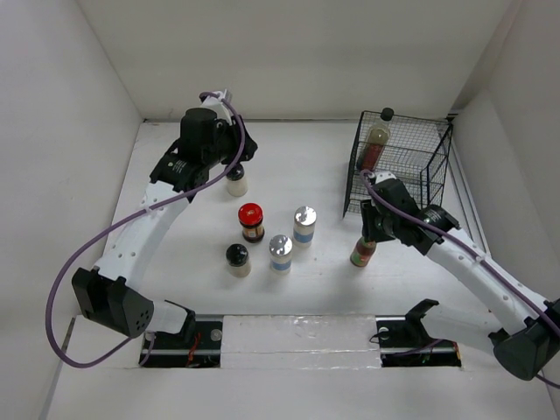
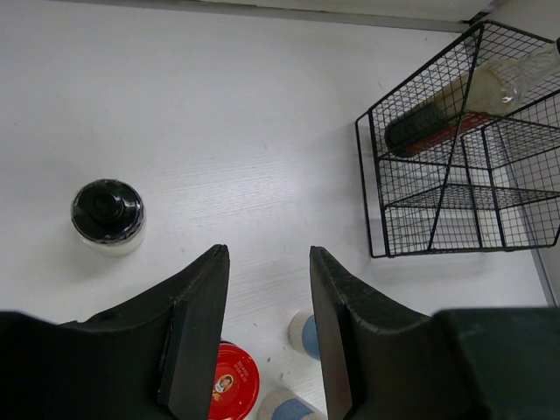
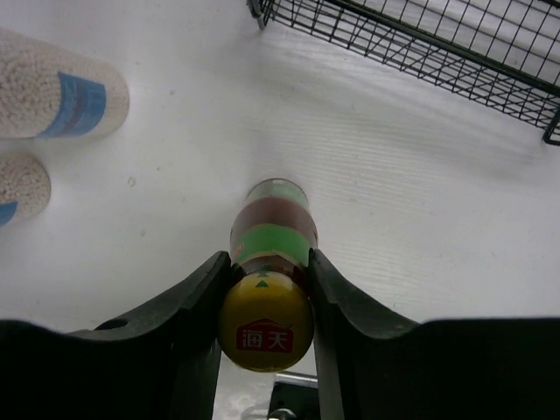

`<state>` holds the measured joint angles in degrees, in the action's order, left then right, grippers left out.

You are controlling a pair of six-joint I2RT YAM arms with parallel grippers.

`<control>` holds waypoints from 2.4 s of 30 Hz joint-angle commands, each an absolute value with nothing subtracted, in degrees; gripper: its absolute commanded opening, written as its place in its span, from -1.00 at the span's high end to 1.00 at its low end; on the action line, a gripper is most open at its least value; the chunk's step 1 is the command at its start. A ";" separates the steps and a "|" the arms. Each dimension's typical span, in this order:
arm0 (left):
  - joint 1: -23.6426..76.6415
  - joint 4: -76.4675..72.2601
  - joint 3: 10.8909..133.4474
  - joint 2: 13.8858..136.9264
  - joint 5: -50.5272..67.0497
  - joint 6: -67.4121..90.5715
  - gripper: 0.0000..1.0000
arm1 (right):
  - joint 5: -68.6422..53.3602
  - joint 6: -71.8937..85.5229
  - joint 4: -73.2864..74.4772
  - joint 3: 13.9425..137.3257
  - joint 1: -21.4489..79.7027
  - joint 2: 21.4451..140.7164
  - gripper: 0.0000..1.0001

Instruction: Organize the condiment bottles

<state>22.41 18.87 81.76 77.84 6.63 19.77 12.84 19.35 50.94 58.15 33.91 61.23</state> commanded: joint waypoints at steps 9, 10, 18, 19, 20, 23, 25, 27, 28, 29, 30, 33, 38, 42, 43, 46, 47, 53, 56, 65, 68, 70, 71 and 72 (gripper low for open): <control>22.50 16.69 82.17 75.23 6.50 20.13 0.25 | 23.80 19.43 54.76 75.38 35.68 60.56 1.00; 22.50 16.70 82.18 75.23 6.50 20.13 0.25 | 24.43 18.29 54.76 78.37 34.73 60.56 1.00; 22.50 16.00 82.09 74.71 11.07 23.82 0.25 | 22.51 6.52 49.41 101.15 22.69 71.18 1.00; 22.50 16.00 82.09 74.71 11.07 24.34 0.25 | 19.98 5.63 48.09 102.47 20.85 72.24 1.00; 22.50 16.00 82.09 74.18 11.60 24.35 0.25 | 18.99 4.84 45.38 103.79 17.44 73.29 1.00; 23.03 16.00 82.09 74.18 10.99 23.74 0.25 | 16.01 1.94 41.94 110.55 11.72 78.91 1.00; 23.55 16.00 82.09 74.18 9.94 23.73 0.25 | 16.00 0.45 40.78 115.45 9.68 83.73 1.00; 24.35 16.00 80.78 73.56 9.93 23.73 0.25 | 14.94 -0.18 41.30 120.04 6.96 87.52 1.00; 24.35 15.47 80.25 72.87 10.45 23.73 0.25 | 14.94 -0.78 41.31 123.28 6.25 90.58 1.00; 24.35 14.77 79.20 72.86 11.24 24.34 0.25 | 14.94 -0.79 41.31 124.88 5.46 91.92 1.00; 24.35 14.77 79.19 72.25 11.25 24.35 0.25 | 14.94 -0.79 41.31 126.11 4.23 92.98 1.00; 24.35 14.24 77.96 71.63 11.87 24.87 0.25 | 13.11 -0.79 40.78 128.50 2.64 96.23 1.00; 24.35 14.24 77.43 71.02 10.72 24.35 0.25 | 11.79 -0.79 40.25 126.23 2.02 98.53 1.00; 24.35 14.24 76.90 70.49 10.11 23.82 0.25 | 11.25 -0.18 38.24 120.70 2.63 97.74 1.00; 24.35 14.24 76.90 70.49 10.11 23.82 0.25 | 11.25 0.43 38.23 119.46 2.64 97.21 1.00; 24.35 14.24 76.90 70.49 10.11 23.82 0.25 | 11.25 0.97 37.00 114.98 3.16 97.21 1.00; 24.35 14.24 76.90 70.49 9.59 23.82 0.25 | 11.25 1.58 36.31 113.92 3.16 97.21 1.00; 24.35 14.77 76.90 70.49 9.58 23.82 0.25 | 11.25 1.58 32.18 106.54 3.16 97.73 1.00; 24.35 14.77 76.90 70.49 9.58 23.82 0.25 | 9.50 2.11 30.85 105.21 1.94 100.00 1.00; 24.35 14.77 77.43 71.62 9.58 23.82 0.25 | 6.50 3.69 31.90 104.59 1.41 105.29 0.80; 24.35 14.77 77.43 71.63 9.58 23.82 0.25 | 6.50 4.22 32.52 104.59 1.41 105.29 0.43; 24.35 14.77 77.96 72.15 9.58 23.82 0.25 | 6.50 4.22 32.52 104.07 1.41 104.51 0.19; 24.35 14.77 78.48 72.16 9.06 23.82 0.25 | 6.50 4.22 32.00 104.06 1.41 103.98 0.12; 24.35 14.77 78.49 72.16 9.05 23.82 0.25 | 7.46 4.22 31.47 103.54 1.41 103.45 0.07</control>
<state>24.32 16.49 77.36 72.49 9.63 24.27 7.51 3.29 36.36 103.22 1.83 106.48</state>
